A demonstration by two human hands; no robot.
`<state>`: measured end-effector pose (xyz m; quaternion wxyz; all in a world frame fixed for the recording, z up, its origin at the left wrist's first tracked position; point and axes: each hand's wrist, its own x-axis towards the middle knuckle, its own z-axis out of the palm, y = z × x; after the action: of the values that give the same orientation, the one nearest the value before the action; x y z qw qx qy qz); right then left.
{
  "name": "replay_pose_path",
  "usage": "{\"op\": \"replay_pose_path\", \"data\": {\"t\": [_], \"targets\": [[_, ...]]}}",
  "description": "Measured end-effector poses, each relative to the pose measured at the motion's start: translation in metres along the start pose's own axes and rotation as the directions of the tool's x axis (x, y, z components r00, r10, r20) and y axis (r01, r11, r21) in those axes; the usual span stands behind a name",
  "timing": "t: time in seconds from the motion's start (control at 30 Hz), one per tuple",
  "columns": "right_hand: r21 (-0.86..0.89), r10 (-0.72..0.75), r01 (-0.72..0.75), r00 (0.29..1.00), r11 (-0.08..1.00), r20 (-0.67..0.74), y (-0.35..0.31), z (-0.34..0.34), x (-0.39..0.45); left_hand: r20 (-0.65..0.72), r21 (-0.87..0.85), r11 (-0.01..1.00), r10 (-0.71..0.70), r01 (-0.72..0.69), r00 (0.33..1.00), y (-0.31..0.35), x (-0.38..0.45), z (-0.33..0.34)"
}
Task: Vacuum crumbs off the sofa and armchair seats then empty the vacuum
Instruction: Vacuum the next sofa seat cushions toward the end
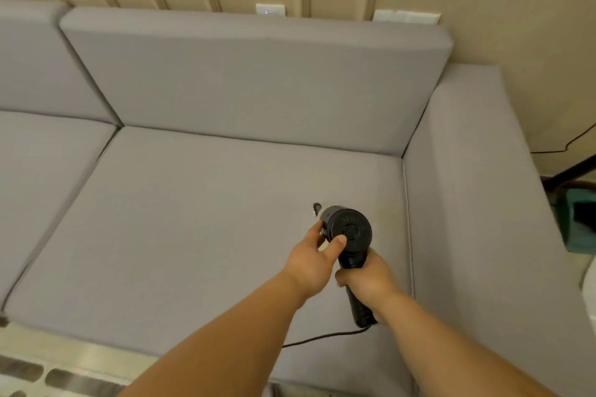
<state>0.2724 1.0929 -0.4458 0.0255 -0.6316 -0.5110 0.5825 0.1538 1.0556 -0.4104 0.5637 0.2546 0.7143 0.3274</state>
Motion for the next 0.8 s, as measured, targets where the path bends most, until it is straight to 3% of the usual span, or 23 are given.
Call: {"op": "replay_pose_path", "data": {"t": [0.43,0.6,0.8], "targets": [[0.146,0.055,-0.025,0.977,0.989,-0.207,-0.053,0.007,0.1,0.135,0.029,0.996,0.078,-0.082,0.988,0.031,0.129,-0.023],[0.14,0.13,-0.103,0.972,0.985,-0.197,-0.054,0.013,0.131,0.177,0.076,0.994,0.059,-0.074,0.982,0.025,0.161,-0.029],[0.099,0.189,-0.174,0.968,0.98,-0.165,-0.036,0.01,0.111,0.207,0.119,0.991,0.035,-0.06,0.978,0.007,0.145,-0.023]]}}
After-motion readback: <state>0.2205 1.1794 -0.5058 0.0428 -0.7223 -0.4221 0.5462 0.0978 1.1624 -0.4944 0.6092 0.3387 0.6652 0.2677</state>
